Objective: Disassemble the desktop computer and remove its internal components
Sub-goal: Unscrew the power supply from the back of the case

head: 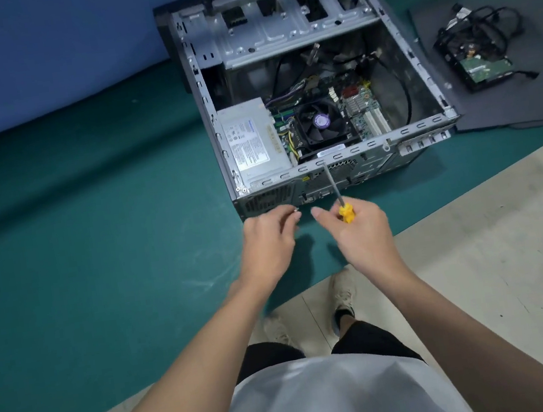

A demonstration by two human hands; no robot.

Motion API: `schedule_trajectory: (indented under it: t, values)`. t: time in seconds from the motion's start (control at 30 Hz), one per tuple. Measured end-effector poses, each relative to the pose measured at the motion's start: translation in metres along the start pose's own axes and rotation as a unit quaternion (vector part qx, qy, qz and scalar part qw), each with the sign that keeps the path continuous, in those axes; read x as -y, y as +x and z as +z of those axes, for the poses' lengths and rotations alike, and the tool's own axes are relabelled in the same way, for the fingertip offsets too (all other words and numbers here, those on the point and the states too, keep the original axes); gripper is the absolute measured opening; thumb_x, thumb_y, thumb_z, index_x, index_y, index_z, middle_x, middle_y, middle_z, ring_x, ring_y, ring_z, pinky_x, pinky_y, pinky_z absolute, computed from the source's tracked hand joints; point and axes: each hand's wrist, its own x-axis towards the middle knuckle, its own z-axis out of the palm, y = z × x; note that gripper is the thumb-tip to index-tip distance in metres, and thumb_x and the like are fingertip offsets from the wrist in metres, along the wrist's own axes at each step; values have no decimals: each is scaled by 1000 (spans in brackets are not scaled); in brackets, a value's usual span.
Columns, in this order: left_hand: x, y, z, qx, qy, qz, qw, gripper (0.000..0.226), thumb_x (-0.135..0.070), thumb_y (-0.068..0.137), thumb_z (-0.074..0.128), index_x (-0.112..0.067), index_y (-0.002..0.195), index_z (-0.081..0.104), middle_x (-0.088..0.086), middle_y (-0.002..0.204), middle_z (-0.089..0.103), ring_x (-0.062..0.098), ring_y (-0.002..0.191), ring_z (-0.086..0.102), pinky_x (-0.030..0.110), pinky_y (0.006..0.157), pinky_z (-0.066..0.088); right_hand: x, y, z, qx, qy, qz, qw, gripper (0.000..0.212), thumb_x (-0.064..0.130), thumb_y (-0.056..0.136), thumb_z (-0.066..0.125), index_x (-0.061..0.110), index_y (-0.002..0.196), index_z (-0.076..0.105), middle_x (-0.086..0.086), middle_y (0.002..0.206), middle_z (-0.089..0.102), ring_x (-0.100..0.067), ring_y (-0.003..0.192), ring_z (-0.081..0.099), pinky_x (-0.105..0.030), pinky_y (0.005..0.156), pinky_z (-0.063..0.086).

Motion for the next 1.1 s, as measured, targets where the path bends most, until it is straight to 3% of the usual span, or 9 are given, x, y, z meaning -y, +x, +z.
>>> schedule_trajectory:
  t: [0.17, 0.27, 0.4, 0.5, 0.67, 0.8, 0.93, 1.0, 1.1]
  values:
    - [-43, 10, -12, 17, 67, 173, 982, 15, -12, 95, 59, -8, 100, 73, 7, 83, 74, 25, 76, 69, 41, 73, 53, 26, 10, -23, -13, 4, -51, 999, 13, 31, 83, 69, 29, 70, 68, 11, 64, 65, -5, 62, 54, -11, 55, 37]
    - [-60, 21, -14, 34, 90, 225, 970, 16, -12, 95, 57, -4, 96, 71, 9, 82, 72, 29, 74, 66, 43, 69, 51, 32, 16, -39, -24, 27, -16, 999, 11, 30, 81, 71, 29, 70, 71, 12, 61, 66, -2, 53, 51, -12, 49, 35]
    - [-83, 38, -10, 42, 97, 275, 956, 12, -8, 93, 59, -3, 90, 69, 9, 78, 70, 29, 71, 63, 44, 65, 50, 35, 28, -64, -43, 50, 9, 998, 11, 30, 81, 73, 27, 70, 71, 10, 66, 68, -9, 63, 59, -22, 56, 41]
    - [-101, 57, 0, 40, 114, 288, 950, 13, -13, 92, 62, -5, 98, 70, 8, 89, 72, 27, 81, 66, 42, 71, 52, 38, 45, -87, -73, 39, -8, 997, 15, 30, 80, 73, 28, 66, 69, 12, 61, 65, -6, 58, 56, -24, 55, 42]
    - [-116, 104, 20, -13, 171, 232, 957, 28, -25, 96, 58, -7, 118, 64, 7, 117, 66, 22, 111, 58, 32, 96, 44, 35, 101, -147, -122, 45, -9, 991, 14, 31, 81, 73, 26, 68, 69, 10, 60, 65, -8, 55, 52, -25, 54, 38]
    - [-132, 167, 39, 10, 271, 126, 954, 59, -43, 99, 44, -9, 147, 34, 13, 155, 30, 27, 144, 23, 38, 117, 17, 18, 175, -185, -112, 12, -1, 994, 14, 27, 84, 71, 23, 70, 69, 4, 61, 63, -11, 52, 49, -24, 51, 36]
    - [-143, 229, 57, 65, 360, 6, 931, 76, -65, 95, 28, -28, 154, -2, 10, 161, -13, 37, 146, -14, 56, 114, -5, -4, 259, -195, -66, -49, 14, 996, 20, 24, 84, 71, 24, 65, 65, -2, 68, 65, -21, 64, 54, -29, 59, 43]
    - [-145, 253, 62, 83, 373, -44, 923, 76, -71, 91, 22, -37, 152, -8, 10, 159, -20, 43, 143, -20, 65, 110, -7, -15, 299, -194, -39, -88, 23, 995, 17, 26, 82, 71, 26, 66, 66, -7, 80, 70, -28, 78, 61, -35, 72, 51]
    - [-144, 275, 65, 103, 386, -97, 912, 69, -74, 89, 14, -48, 149, -9, 8, 159, -21, 47, 142, -20, 70, 107, -8, -28, 350, -188, 1, -138, 47, 989, 9, 28, 81, 70, 24, 73, 69, -11, 90, 70, -33, 87, 62, -39, 78, 53]
